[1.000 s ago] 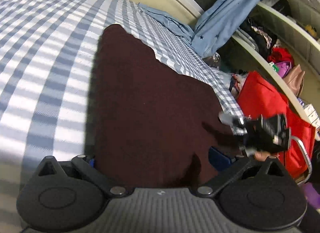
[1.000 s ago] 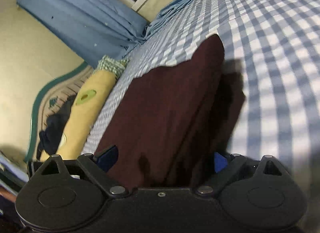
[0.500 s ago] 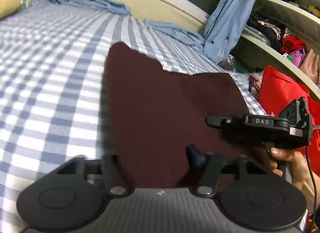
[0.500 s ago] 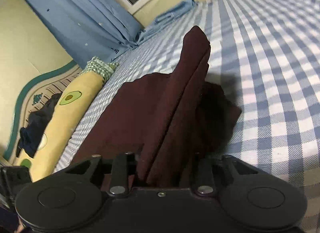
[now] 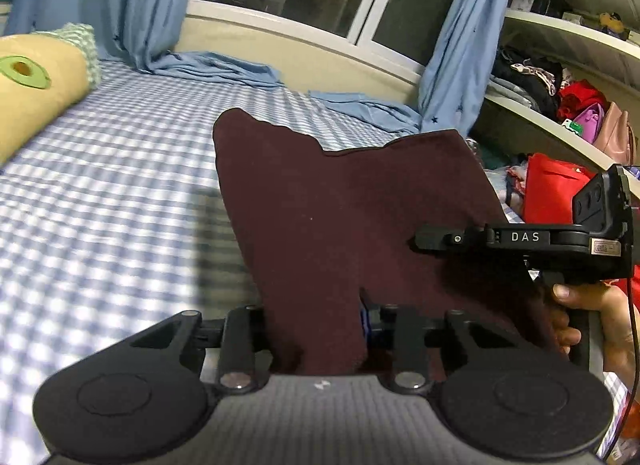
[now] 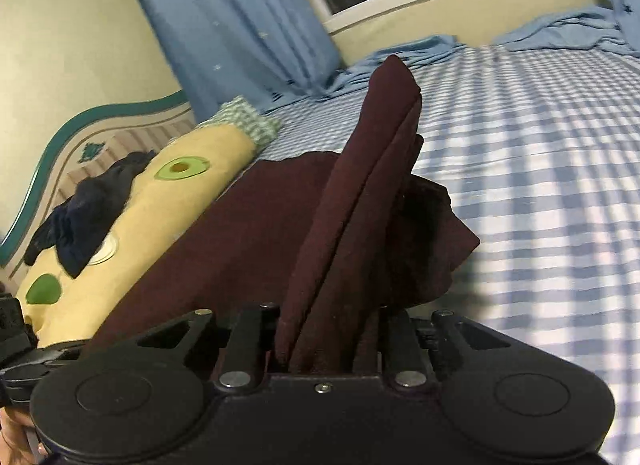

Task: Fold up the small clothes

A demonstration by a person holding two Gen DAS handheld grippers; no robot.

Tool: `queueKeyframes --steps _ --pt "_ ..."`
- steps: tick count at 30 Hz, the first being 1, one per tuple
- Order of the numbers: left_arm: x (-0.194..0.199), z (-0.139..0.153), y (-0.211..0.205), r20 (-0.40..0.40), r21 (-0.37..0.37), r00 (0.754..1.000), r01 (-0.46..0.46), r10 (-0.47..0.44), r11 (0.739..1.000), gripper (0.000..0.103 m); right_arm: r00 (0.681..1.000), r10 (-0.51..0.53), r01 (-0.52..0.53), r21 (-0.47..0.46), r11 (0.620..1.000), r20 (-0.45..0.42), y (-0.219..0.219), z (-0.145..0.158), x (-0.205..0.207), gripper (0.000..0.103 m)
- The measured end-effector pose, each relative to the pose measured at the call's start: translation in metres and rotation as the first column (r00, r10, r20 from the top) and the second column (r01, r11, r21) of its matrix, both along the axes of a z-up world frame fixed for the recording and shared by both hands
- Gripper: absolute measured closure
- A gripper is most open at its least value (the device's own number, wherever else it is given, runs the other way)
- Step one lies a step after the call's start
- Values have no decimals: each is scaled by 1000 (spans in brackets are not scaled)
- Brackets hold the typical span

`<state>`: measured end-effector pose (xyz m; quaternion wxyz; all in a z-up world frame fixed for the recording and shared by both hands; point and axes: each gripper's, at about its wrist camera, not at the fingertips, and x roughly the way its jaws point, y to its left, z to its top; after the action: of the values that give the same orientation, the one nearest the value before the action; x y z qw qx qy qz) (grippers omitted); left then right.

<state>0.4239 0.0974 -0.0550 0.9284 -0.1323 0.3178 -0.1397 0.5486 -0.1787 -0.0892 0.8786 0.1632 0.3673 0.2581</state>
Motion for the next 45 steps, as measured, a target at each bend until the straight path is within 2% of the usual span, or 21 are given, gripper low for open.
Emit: queueKeyframes --steps 7,10,15,17,19,21,22,23,27,28,30,33,35,36,37,39,41,43,45 --pt "-26 -6 62 -45 30 999 -4 5 1000 69 999 26 -25 26 999 -31 73 -10 -20 81" --pt "-26 -21 80 -71 22 997 -4 6 1000 69 998 26 -24 28 999 -52 96 -21 -24 81" --pt "-31 -54 98 -98 -14 995 -17 15 1000 66 993 37 -32 47 998 -111 110 -51 -17 80" --pt "-35 -67 104 -96 -36 995 -21 18 999 51 989 32 -23 62 998 -144 108 -64 -12 71" --pt "-40 -75 114 -105 -78 994 -47 39 996 40 978 20 5 117 993 -208 93 -75 -9 45" --pt "-52 -74 126 -96 -86 994 -56 48 995 35 976 1 34 155 987 -220 74 -77 -14 42" --pt "-60 -70 130 -82 -70 995 -63 57 996 32 978 -17 50 155 987 -206 64 -74 -21 33" --pt "-70 -65 134 -65 -35 995 -72 70 997 27 980 -35 65 152 986 -194 54 -71 -29 30" --pt "-121 -44 141 6 151 990 -143 143 978 21 993 -57 67 91 994 -108 21 -42 -91 29" --pt "-134 -40 142 17 191 988 -157 156 969 21 995 -62 65 39 997 -84 21 -32 -113 29" --pt "-156 -35 139 36 239 981 -196 193 951 19 998 -56 56 -18 998 -5 22 -19 -154 29" --pt "-179 -36 137 32 224 972 -233 232 946 19 994 -39 43 -36 998 102 35 -12 -202 34" --pt "-184 -37 135 24 208 965 -259 260 943 19 989 -36 43 -44 998 145 46 -16 -215 43" --pt "-185 -37 134 23 205 963 -268 269 941 19 986 -33 43 -61 997 163 53 -19 -217 52" --pt "-185 -37 132 23 207 961 -273 275 939 19 986 -19 31 -72 997 165 59 -23 -215 62" --pt "-183 -32 129 41 219 959 -284 282 934 19 991 21 -7 -100 995 134 73 -33 -205 69" --pt "-180 -26 125 70 230 955 -297 289 927 19 994 9 3 -109 994 105 77 -39 -195 82" --pt "-174 -24 122 88 260 951 -308 295 915 19 999 -15 16 -21 1000 53 67 -40 -186 88" --pt "-165 -30 118 77 327 950 -310 301 893 19 999 -40 37 140 989 20 48 -37 -183 89"
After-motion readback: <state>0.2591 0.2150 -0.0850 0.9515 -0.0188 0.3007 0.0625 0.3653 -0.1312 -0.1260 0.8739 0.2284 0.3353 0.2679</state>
